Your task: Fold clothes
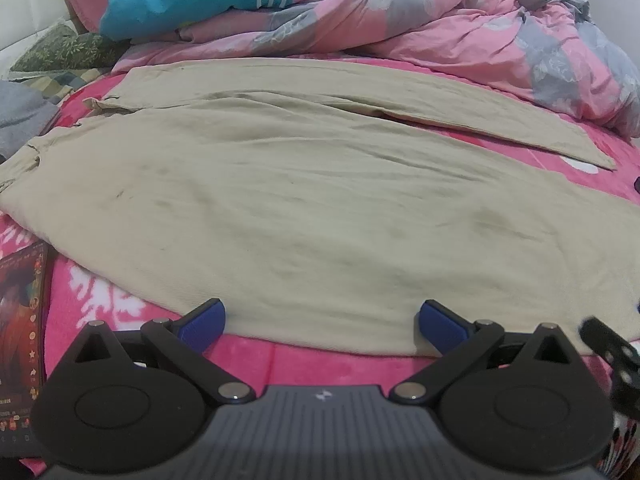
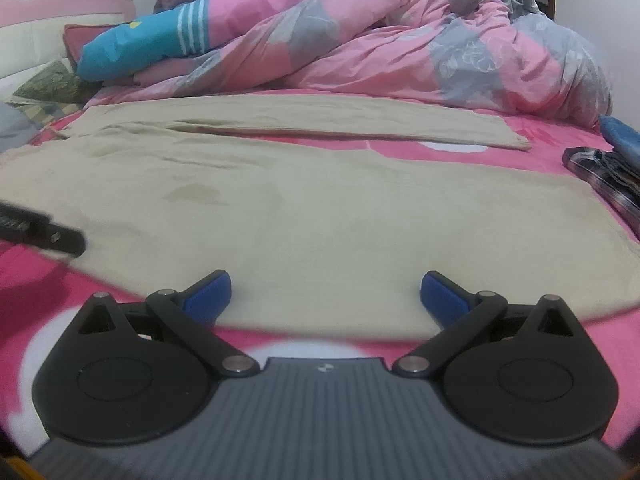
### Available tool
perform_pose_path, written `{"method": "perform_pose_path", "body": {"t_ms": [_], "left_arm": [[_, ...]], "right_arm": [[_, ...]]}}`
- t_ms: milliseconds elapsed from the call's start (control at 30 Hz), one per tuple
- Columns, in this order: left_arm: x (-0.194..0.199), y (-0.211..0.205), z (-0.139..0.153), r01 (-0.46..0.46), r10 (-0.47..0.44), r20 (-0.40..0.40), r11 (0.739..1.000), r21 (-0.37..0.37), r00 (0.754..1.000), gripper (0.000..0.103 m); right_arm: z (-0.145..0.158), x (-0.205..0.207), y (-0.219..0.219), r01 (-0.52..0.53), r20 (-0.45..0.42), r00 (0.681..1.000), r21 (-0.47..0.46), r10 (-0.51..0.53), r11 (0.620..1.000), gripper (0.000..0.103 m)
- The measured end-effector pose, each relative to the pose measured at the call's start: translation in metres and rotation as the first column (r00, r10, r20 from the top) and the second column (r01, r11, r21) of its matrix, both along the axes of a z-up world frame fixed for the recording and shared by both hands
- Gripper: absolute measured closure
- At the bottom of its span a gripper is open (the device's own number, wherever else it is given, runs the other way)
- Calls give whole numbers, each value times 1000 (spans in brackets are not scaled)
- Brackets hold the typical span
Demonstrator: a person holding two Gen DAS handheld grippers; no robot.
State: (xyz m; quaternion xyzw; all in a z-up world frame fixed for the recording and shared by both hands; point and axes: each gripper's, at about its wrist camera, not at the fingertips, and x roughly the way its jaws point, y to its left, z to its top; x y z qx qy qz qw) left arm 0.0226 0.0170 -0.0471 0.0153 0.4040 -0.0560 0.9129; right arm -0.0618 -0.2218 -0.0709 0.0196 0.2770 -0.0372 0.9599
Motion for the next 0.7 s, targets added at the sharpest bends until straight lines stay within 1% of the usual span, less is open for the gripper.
{"method": "perform_pose_path", "body": {"t_ms": [100, 200, 267, 367, 533, 700], "left_arm": [[1, 2, 1, 9, -9, -9, 1000, -2, 1000, 0], [3, 2, 1, 13, -13, -17, 1000, -4, 1000, 0], [3, 1, 2, 13, -13, -19, 1000, -2, 1000, 0], [4, 1, 2, 12, -12, -23, 1000, 0, 1000, 0], [3, 0, 2, 14, -14, -24, 1000, 4, 1000, 0], [4, 1, 2, 12, -12, -31, 1000, 5, 999, 0]], "right_arm": [[17, -8, -2, -27, -53, 998, 26, 29, 999, 1], [36, -6, -9, -3, -15, 1000, 91, 4, 996, 1], [41, 4, -10, 5, -8, 1000, 100, -4, 995, 1], [36, 20, -4, 5, -20, 1000, 54, -3, 999, 1], [18, 40, 6, 3, -27, 1000, -3, -3, 1000, 1], [16, 53, 5, 14, -18, 1000, 7, -14, 1000, 1]]}}
